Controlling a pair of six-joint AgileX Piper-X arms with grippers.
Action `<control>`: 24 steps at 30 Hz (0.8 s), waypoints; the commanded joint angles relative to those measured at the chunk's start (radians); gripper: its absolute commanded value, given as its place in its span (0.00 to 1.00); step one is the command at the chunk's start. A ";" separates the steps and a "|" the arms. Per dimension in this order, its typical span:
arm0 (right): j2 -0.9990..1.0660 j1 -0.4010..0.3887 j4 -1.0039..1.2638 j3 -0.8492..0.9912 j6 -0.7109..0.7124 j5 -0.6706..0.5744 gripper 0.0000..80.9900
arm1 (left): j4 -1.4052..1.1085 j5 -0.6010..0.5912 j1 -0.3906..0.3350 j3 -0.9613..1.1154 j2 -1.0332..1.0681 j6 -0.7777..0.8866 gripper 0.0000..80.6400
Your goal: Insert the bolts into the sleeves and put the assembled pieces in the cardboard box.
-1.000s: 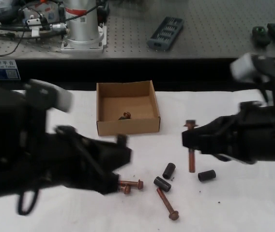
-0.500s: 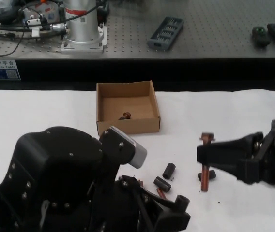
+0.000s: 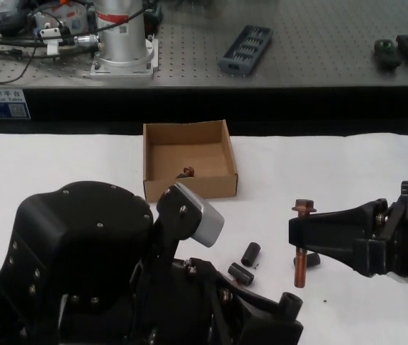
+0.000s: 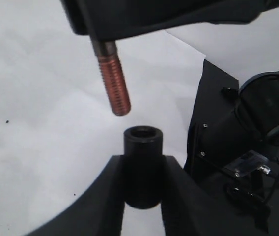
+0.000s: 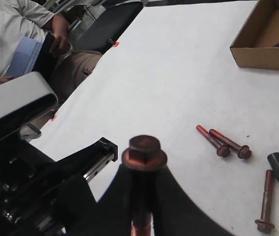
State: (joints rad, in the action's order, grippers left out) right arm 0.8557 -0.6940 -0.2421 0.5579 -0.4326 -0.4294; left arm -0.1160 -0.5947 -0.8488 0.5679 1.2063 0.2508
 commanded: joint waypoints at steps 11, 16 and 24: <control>-0.007 0.005 0.024 0.004 -0.023 -0.019 0.05 | -0.020 -0.039 -0.004 0.006 -0.002 0.005 0.01; -0.007 0.005 0.024 0.004 -0.025 -0.025 0.05 | -0.020 -0.035 -0.004 0.006 -0.002 0.005 0.01; -0.007 0.005 0.024 0.004 -0.039 -0.040 0.05 | -0.020 0.007 -0.004 0.006 -0.002 0.043 0.01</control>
State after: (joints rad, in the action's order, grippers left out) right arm 0.8557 -0.6940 -0.2421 0.5579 -0.4703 -0.4522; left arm -0.1160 -0.6019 -0.8488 0.5679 1.2063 0.2787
